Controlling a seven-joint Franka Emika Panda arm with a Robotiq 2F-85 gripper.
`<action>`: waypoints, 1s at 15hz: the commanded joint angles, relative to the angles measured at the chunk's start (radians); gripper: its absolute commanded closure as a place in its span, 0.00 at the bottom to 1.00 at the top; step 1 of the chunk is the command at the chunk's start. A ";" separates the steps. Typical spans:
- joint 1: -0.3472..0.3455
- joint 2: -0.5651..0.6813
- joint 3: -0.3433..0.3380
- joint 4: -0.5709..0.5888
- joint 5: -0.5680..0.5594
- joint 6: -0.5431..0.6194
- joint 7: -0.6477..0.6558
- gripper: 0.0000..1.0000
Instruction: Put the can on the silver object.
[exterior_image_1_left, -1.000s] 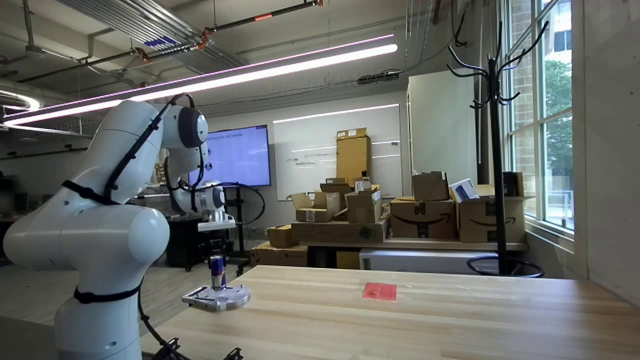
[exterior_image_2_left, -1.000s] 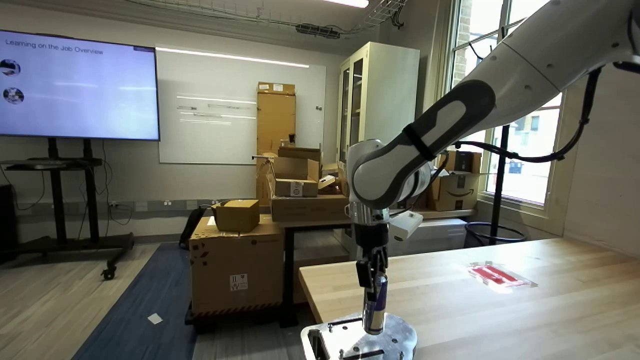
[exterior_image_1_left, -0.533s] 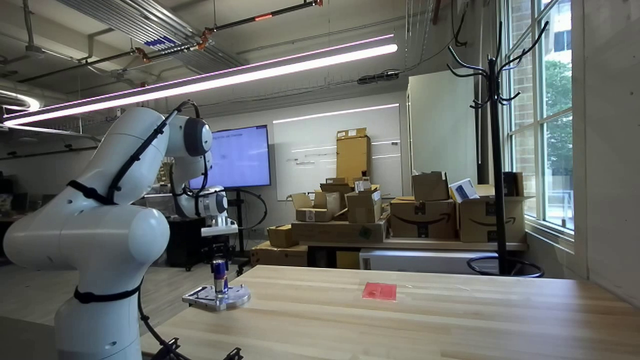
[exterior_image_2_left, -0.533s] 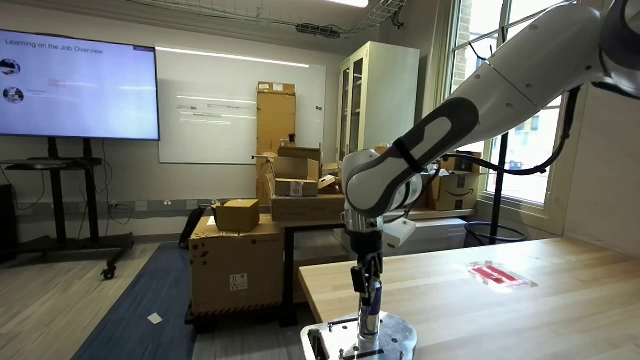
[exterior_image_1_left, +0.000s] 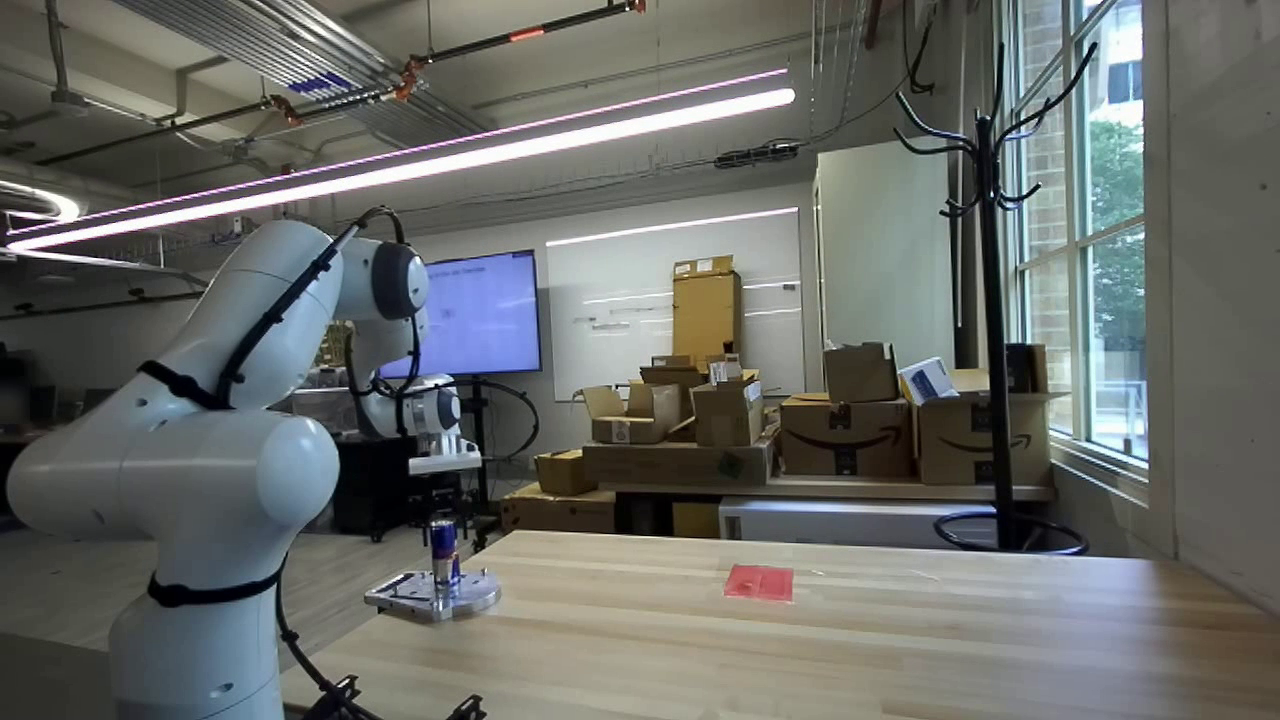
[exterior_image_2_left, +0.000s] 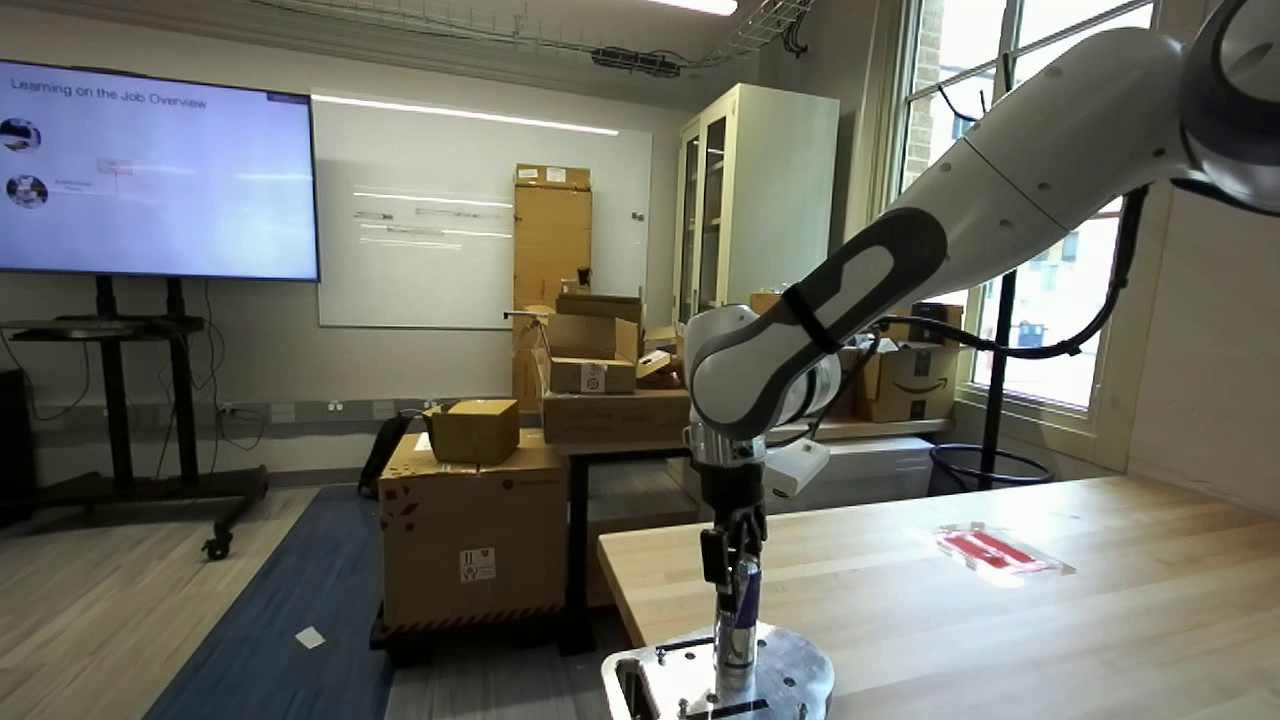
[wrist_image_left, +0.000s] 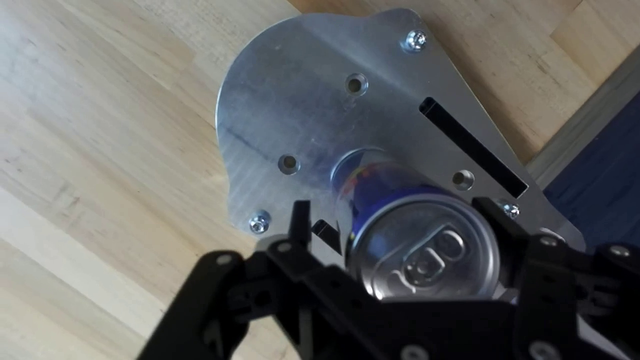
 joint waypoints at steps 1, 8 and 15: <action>-0.013 -0.006 0.000 0.008 -0.013 -0.024 -0.011 0.00; -0.045 -0.232 0.019 -0.162 0.031 -0.017 -0.013 0.00; -0.063 -0.521 0.012 -0.364 0.109 -0.041 -0.020 0.00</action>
